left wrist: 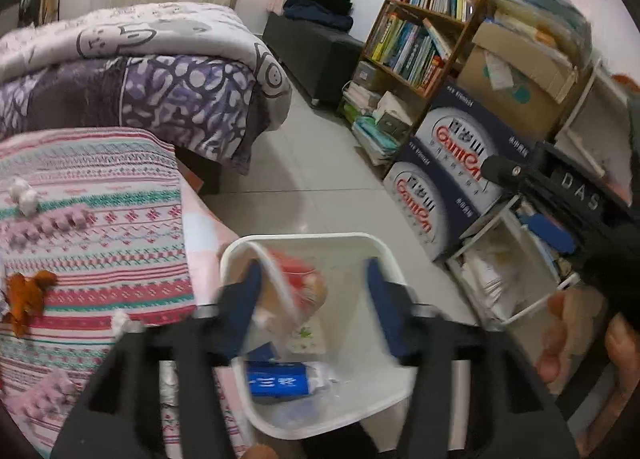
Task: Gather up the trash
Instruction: 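Move the red cup over the bin and open the left tool, then grasp the crumpled white plastic bag on the table with the left tool, then grasp the red snack bag with the right tool while left lifts the white bag, then carry both bags over the white bin and open both tools to drop them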
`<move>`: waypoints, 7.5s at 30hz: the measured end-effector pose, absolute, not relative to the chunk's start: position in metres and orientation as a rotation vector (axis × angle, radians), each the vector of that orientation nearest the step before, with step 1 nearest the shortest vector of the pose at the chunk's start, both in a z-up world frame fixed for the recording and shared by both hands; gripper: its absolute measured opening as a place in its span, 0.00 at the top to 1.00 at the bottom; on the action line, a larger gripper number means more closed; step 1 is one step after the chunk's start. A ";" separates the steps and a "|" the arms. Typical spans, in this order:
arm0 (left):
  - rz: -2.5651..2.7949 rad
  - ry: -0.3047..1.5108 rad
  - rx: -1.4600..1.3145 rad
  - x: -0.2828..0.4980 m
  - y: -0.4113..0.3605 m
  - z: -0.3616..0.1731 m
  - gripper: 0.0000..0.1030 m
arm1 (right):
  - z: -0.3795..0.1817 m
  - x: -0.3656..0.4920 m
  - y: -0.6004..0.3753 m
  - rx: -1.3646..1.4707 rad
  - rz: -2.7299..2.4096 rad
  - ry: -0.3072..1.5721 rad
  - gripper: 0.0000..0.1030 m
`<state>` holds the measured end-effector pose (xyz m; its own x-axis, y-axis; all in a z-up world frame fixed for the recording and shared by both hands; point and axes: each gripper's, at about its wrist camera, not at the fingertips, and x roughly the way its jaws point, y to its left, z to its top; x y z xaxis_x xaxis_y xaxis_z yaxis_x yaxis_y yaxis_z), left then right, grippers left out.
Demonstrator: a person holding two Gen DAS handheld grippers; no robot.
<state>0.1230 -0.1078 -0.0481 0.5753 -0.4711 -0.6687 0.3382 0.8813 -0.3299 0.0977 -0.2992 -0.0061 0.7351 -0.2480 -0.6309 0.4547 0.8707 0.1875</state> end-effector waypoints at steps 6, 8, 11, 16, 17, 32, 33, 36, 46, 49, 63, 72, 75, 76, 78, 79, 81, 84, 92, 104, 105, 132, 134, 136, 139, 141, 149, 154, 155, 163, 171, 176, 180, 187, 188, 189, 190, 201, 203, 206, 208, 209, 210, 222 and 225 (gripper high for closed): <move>-0.456 0.849 -0.159 0.124 -0.106 -0.050 0.38 | -0.006 0.101 -0.291 0.316 -0.371 0.654 0.07; -0.435 0.856 -0.142 0.122 -0.104 -0.051 0.38 | -0.008 0.104 -0.285 0.301 -0.354 0.674 0.07; -0.398 0.869 -0.128 0.123 -0.097 -0.054 0.37 | -0.011 0.107 -0.276 0.282 -0.335 0.697 0.07; -0.252 0.947 -0.132 0.137 -0.073 -0.070 0.35 | -0.013 0.111 -0.264 0.246 -0.316 0.716 0.07; -0.226 0.970 -0.137 0.141 -0.068 -0.075 0.35 | -0.014 0.111 -0.262 0.240 -0.313 0.723 0.07; -0.036 1.204 -0.121 0.160 -0.027 -0.143 0.43 | -0.032 0.124 -0.241 0.182 -0.265 0.824 0.07; -0.031 1.203 -0.125 0.159 -0.026 -0.142 0.43 | -0.032 0.125 -0.239 0.177 -0.263 0.827 0.07; -0.039 1.191 -0.133 0.159 -0.023 -0.138 0.43 | -0.034 0.125 -0.234 0.166 -0.260 0.830 0.07; 0.007 1.242 -0.083 0.158 -0.029 -0.152 0.52 | -0.039 0.129 -0.224 0.141 -0.244 0.850 0.07; -0.024 1.239 -0.089 0.155 -0.026 -0.147 0.60 | -0.038 0.131 -0.217 0.154 -0.227 0.856 0.07; 0.136 1.077 -0.261 0.120 0.118 -0.074 0.61 | -0.059 0.144 -0.108 0.060 -0.043 0.938 0.07; 0.307 0.943 -0.410 0.076 0.235 -0.024 0.61 | -0.085 0.131 0.014 -0.122 0.234 0.996 0.07; 0.348 0.911 -0.463 0.060 0.267 -0.014 0.61 | -0.092 0.124 0.052 -0.120 0.312 1.021 0.07; 0.358 0.902 -0.478 0.056 0.275 -0.012 0.61 | -0.093 0.123 0.064 -0.093 0.340 1.034 0.07; 0.379 0.881 -0.511 0.047 0.293 -0.007 0.61 | -0.095 0.123 0.083 -0.017 0.385 1.064 0.07; 0.385 0.875 -0.520 0.044 0.298 -0.006 0.61 | -0.095 0.125 0.092 0.048 0.411 1.090 0.07; 0.398 0.859 -0.541 0.037 0.311 -0.002 0.61 | -0.099 0.128 0.109 0.147 0.443 1.143 0.07; 0.399 0.849 -0.564 0.030 0.322 0.001 0.61 | -0.111 0.135 0.135 0.221 0.448 1.217 0.07; 0.408 0.849 -0.536 0.026 0.330 0.002 0.60 | -0.150 0.147 0.166 0.187 0.391 1.300 0.09; 0.452 0.814 -0.536 0.021 0.341 0.004 0.60 | -0.106 0.130 0.161 0.152 0.518 1.149 0.52; 0.454 0.810 -0.532 0.021 0.340 0.005 0.60 | -0.099 0.128 0.159 0.148 0.517 1.119 0.53; 0.491 0.517 -0.154 0.039 0.218 0.042 0.60 | 0.017 0.098 0.044 0.020 0.203 0.539 0.51; 0.474 0.518 -0.146 0.042 0.209 0.042 0.60 | 0.016 0.099 0.036 0.022 0.188 0.542 0.51; 0.457 0.520 -0.138 0.045 0.201 0.041 0.60 | 0.016 0.101 0.029 0.021 0.174 0.543 0.51; 0.427 0.521 -0.121 0.051 0.185 0.039 0.60 | 0.016 0.101 0.016 0.022 0.152 0.543 0.51; 0.412 0.522 -0.114 0.053 0.177 0.038 0.60 | 0.016 0.101 0.008 0.024 0.139 0.544 0.51; 0.346 0.522 -0.088 0.064 0.141 0.036 0.60 | 0.014 0.102 -0.023 0.026 0.084 0.549 0.51; 0.311 0.519 -0.076 0.069 0.122 0.035 0.60 | 0.014 0.104 -0.044 0.035 0.047 0.552 0.51; 0.304 0.519 -0.073 0.070 0.118 0.034 0.60 | 0.013 0.105 -0.048 0.037 0.041 0.552 0.51; 0.262 0.529 -0.056 0.079 0.092 0.028 0.60 | 0.011 0.108 -0.082 0.058 -0.026 0.563 0.50; 0.211 0.541 -0.025 0.087 0.063 0.021 0.60 | 0.006 0.110 -0.115 0.074 -0.096 0.573 0.50; 0.174 0.551 -0.007 0.091 0.043 0.015 0.60 | 0.003 0.110 -0.139 0.081 -0.143 0.580 0.50; 0.135 0.556 -0.003 0.092 0.026 0.013 0.60 | 0.002 0.111 -0.159 0.101 -0.181 0.591 0.50; 0.051 0.578 0.022 0.097 -0.011 0.006 0.60 | 0.003 0.108 -0.199 0.136 -0.251 0.591 0.49; 0.035 0.584 0.025 0.098 -0.018 0.004 0.60 | 0.003 0.109 -0.204 0.144 -0.260 0.592 0.49; 0.020 0.590 0.026 0.099 -0.024 0.003 0.60 | 0.004 0.109 -0.210 0.153 -0.270 0.593 0.49; 0.006 0.595 0.027 0.100 -0.029 0.001 0.60 | 0.004 0.108 -0.217 0.165 -0.281 0.594 0.49; -0.169 0.667 0.044 0.104 -0.094 -0.015 0.60 | 0.012 0.103 -0.277 0.273 -0.395 0.592 0.29; -0.193 0.676 0.043 0.105 -0.104 -0.017 0.60 | 0.012 0.100 -0.290 0.301 -0.414 0.589 0.28; -0.230 0.694 0.035 0.106 -0.118 -0.021 0.60 | 0.011 0.098 -0.304 0.335 -0.432 0.591 0.28; -0.255 0.708 0.025 0.107 -0.125 -0.023 0.60 | 0.011 0.097 -0.313 0.354 -0.444 0.593 0.26; -0.271 0.716 0.020 0.108 -0.130 -0.025 0.60 | 0.010 0.096 -0.316 0.360 -0.449 0.593 0.26; -0.280 0.722 0.017 0.108 -0.133 -0.026 0.60 | 0.010 0.095 -0.319 0.365 -0.455 0.592 0.26; -0.407 0.771 -0.029 0.113 -0.160 -0.040 0.41 | 0.012 0.088 -0.339 0.402 -0.488 0.574 0.19; -0.410 0.776 -0.033 0.113 -0.159 -0.040 0.39 | 0.012 0.088 -0.339 0.400 -0.488 0.572 0.16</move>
<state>0.1128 -0.1593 -0.0399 0.6390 -0.3713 -0.6736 0.3473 0.9207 -0.1780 0.0875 -0.3393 0.0117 0.7339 -0.3238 -0.5971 0.5392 0.8124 0.2222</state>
